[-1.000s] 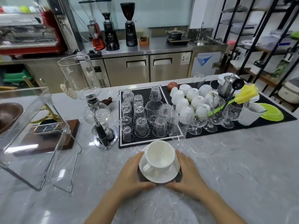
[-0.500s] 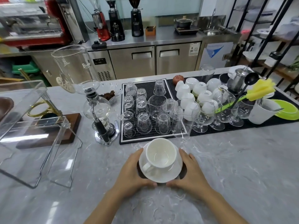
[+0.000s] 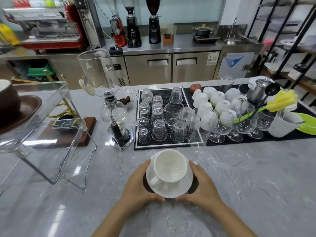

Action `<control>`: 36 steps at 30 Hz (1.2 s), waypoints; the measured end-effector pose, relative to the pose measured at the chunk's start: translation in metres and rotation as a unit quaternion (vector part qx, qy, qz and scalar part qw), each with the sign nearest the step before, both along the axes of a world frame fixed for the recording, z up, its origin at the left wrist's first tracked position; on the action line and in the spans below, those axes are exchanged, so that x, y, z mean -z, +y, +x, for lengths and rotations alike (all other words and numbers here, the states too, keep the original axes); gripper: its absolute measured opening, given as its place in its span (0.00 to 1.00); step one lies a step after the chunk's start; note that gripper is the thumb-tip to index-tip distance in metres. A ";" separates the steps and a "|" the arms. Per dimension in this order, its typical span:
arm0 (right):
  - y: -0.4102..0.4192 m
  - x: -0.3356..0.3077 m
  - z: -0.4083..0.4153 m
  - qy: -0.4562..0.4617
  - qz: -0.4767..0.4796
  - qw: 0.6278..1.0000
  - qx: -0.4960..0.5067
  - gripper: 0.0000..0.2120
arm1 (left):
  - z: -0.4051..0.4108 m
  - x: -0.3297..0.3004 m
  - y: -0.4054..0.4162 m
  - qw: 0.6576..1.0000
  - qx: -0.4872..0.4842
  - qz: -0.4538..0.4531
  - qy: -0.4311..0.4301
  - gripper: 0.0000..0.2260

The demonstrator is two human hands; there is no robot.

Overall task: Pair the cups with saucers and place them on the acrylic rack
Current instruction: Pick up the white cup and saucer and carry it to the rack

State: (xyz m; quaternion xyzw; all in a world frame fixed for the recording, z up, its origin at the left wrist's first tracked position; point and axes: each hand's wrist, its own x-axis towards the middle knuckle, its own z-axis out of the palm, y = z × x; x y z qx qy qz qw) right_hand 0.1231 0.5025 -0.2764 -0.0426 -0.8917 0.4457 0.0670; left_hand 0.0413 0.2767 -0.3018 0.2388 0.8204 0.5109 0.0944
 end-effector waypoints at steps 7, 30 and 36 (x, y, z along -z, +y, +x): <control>-0.028 -0.002 0.008 -0.015 0.011 1.000 -0.019 0.53 | 0.023 -0.025 -0.038 0.998 -0.027 -0.010 0.053 0.50; -0.189 -0.013 0.013 0.126 -0.024 0.971 -0.202 0.30 | 0.115 -0.031 -0.221 0.980 -0.162 0.001 0.113 0.31; -0.229 -0.015 0.018 0.138 -0.021 0.965 -0.223 0.30 | 0.133 -0.031 -0.258 0.972 -0.193 0.002 0.131 0.30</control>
